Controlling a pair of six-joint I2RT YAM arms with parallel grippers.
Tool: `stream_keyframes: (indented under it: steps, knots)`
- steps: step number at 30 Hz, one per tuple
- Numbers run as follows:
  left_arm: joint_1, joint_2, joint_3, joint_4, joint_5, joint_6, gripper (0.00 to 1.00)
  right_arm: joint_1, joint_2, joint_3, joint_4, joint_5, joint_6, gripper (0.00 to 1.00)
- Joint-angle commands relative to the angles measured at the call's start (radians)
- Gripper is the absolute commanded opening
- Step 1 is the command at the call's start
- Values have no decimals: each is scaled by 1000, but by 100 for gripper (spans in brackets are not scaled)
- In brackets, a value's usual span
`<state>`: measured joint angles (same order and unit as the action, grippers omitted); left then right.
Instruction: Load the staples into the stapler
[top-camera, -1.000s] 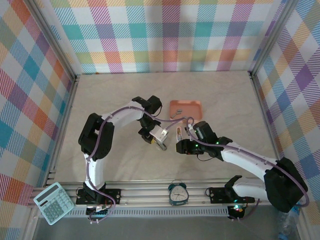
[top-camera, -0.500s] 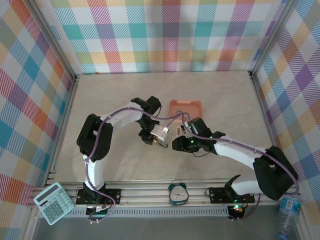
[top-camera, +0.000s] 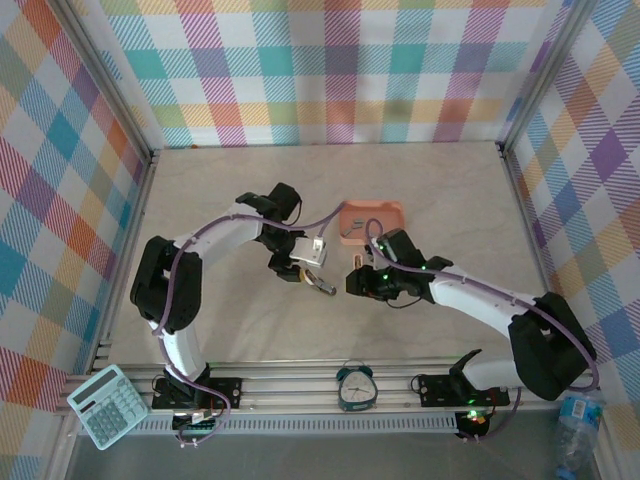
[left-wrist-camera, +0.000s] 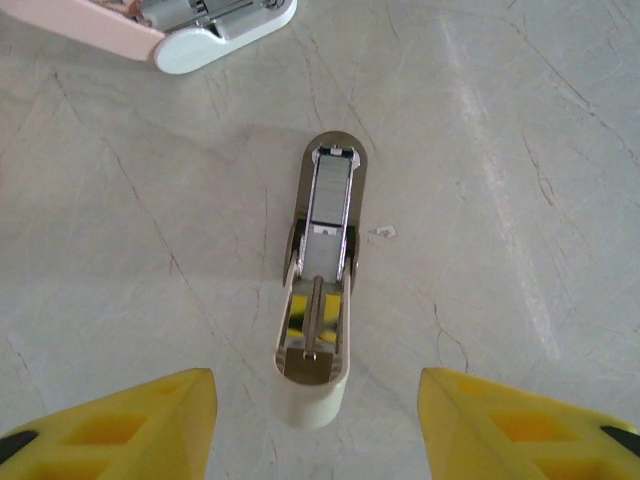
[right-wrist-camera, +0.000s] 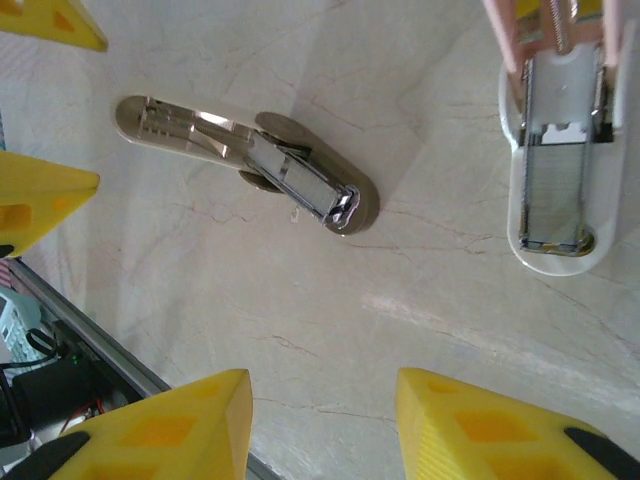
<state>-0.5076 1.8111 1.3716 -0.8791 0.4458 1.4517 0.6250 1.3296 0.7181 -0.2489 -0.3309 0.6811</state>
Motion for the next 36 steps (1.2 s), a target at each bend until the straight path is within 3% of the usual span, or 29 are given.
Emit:
stream_keyframes:
  steps: [1, 11, 23, 36]
  knots:
    - [7, -32, -35, 20, 40, 20, 56, -11, -26, 29, -58, 33, 6, 42]
    - [11, -5, -38, 29, 82, 59, 55, 34, 120, 119, -40, -16, 19, 40]
    - [11, 63, -14, 29, 74, 80, 53, 39, 176, 120, -7, -39, 24, 40]
    - [9, 78, 4, 11, 71, 79, 37, 41, 225, 130, 13, -52, 23, 38]
